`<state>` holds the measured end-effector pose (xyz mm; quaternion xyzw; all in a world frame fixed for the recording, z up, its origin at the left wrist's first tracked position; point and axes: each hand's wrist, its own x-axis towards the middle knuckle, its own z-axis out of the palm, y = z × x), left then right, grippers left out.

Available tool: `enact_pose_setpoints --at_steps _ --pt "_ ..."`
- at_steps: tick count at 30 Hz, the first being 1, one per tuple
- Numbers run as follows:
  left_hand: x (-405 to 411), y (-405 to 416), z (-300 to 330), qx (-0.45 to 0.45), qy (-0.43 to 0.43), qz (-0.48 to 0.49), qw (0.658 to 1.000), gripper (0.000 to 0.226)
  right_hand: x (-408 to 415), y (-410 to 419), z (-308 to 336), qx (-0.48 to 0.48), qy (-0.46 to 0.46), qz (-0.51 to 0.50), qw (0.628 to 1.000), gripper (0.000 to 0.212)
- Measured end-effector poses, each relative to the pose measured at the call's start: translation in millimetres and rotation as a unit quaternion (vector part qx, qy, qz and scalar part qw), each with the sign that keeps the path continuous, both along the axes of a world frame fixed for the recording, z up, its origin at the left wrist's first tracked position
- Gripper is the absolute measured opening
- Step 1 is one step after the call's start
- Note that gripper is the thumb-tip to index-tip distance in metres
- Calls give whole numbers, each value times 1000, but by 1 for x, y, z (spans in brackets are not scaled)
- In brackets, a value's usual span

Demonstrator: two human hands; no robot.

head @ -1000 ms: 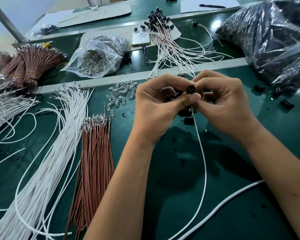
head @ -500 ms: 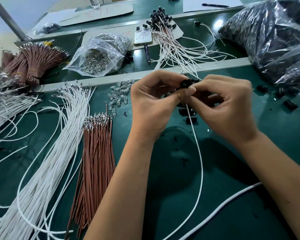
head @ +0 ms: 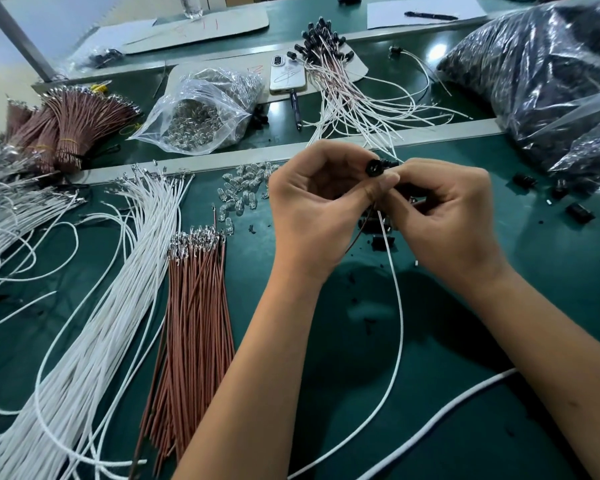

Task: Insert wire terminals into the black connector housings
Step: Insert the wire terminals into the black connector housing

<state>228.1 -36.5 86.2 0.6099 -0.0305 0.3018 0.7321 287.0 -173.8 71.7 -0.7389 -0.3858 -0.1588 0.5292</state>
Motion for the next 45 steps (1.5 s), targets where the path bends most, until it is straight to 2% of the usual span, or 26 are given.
enact_pose_setpoints --at_steps 11,20,25,30,36,41,43,45 --pt "0 -4 -2 61 -30 44 997 31 1 -1 4 -55 -64 -5 996 30" --pt "-1 -7 0 47 -38 47 997 28 0 1 5 -52 -64 4 997 29" --pt "-1 -12 1 0 -29 61 998 26 -1 2 5 -49 -57 1 997 29" --pt "5 -10 3 -62 -2 31 998 26 -3 3 2 -16 -30 -15 999 28" --pt "-1 5 3 -13 12 -47 999 31 0 2 0 -44 -24 18 999 19" --pt "-4 9 3 8 33 -23 999 25 0 2 1 -44 -22 20 999 19" --pt "-4 11 3 18 47 -7 999 24 1 1 1 -45 10 37 998 23" --pt "-5 14 3 7 67 -11 998 21 2 0 1 -50 88 82 991 25"
